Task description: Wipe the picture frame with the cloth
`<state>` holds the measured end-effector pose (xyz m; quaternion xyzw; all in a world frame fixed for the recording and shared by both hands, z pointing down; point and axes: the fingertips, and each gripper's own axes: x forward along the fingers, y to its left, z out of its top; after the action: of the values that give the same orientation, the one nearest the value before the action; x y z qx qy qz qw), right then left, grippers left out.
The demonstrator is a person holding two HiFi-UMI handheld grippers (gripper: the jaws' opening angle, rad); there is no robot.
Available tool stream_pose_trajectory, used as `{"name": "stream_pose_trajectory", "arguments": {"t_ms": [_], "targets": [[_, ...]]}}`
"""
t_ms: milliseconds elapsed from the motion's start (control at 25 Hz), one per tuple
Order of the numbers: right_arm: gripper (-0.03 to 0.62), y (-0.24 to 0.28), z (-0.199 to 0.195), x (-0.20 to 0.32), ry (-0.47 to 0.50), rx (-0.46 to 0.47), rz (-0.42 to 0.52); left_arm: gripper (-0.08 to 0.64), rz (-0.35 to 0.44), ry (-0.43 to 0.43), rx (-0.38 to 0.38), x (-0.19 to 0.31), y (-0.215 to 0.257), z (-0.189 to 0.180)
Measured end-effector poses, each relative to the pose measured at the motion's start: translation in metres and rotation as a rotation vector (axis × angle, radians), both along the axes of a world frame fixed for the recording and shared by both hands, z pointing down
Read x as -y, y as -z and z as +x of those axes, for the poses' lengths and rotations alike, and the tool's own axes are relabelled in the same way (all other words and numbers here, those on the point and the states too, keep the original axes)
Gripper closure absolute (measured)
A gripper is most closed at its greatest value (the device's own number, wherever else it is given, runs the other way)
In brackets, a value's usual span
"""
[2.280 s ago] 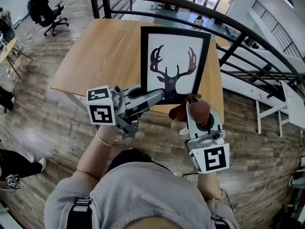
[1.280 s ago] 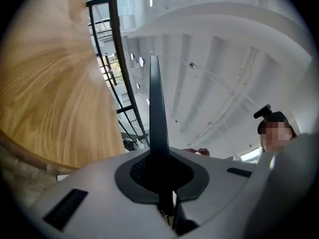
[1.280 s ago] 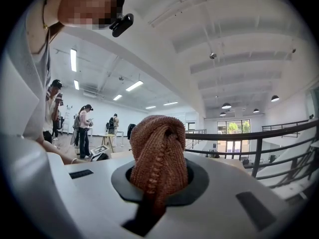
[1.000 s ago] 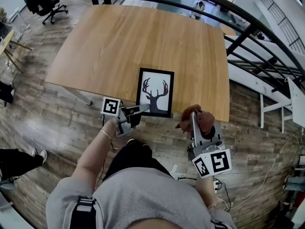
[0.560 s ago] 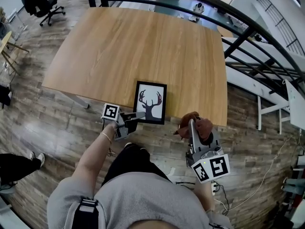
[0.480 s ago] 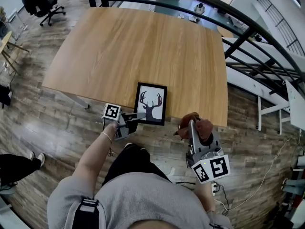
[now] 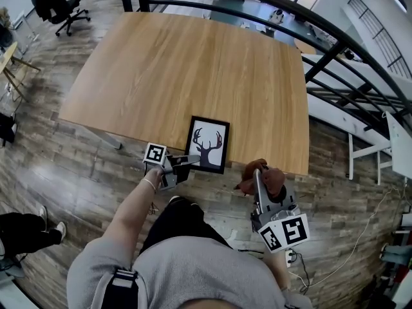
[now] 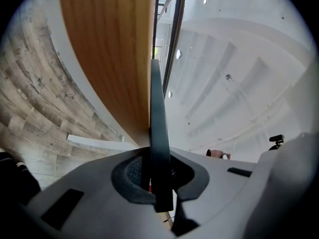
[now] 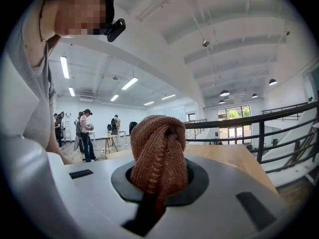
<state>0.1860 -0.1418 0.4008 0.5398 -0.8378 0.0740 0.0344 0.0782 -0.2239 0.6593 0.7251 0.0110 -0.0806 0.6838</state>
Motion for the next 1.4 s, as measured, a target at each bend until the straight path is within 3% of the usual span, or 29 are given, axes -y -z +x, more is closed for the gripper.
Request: {"name": "stream_pose_trajectory", "arguments": {"t_ms": [160, 320, 360, 640, 1000, 1240, 1400], "targets": [[0.548, 0.0, 0.0, -0.001, 0.0, 0.003, -0.008, 0.534, 0.06, -0.02, -0.027, -0.005, 0.01, 0.0], [0.548, 0.002, 0.001, -0.002, -0.008, 0.019, -0.005, 0.362, 0.096, -0.006, -0.086, -0.007, 0.024, -0.003], [0.548, 0.003, 0.002, -0.002, -0.008, 0.02, -0.001, 0.355, 0.113, -0.002, -0.083, -0.007, 0.026, -0.004], [0.548, 0.01, 0.007, -0.005, 0.002, 0.032, 0.01, 0.354, 0.141, 0.038, -0.039, -0.009, 0.032, -0.006], [0.548, 0.005, 0.007, -0.012, 0.012, 0.07, 0.0, 0.328, 0.142, -0.002, -0.026, -0.02, 0.021, -0.007], [0.548, 0.003, 0.003, -0.012, 0.025, 0.083, -0.005, 0.328, 0.134, 0.044, -0.031, -0.025, 0.015, -0.026], [0.548, 0.002, 0.005, -0.011, 0.026, 0.089, 0.0, 0.328, 0.128, 0.154, 0.001, -0.032, 0.013, -0.052]]}}
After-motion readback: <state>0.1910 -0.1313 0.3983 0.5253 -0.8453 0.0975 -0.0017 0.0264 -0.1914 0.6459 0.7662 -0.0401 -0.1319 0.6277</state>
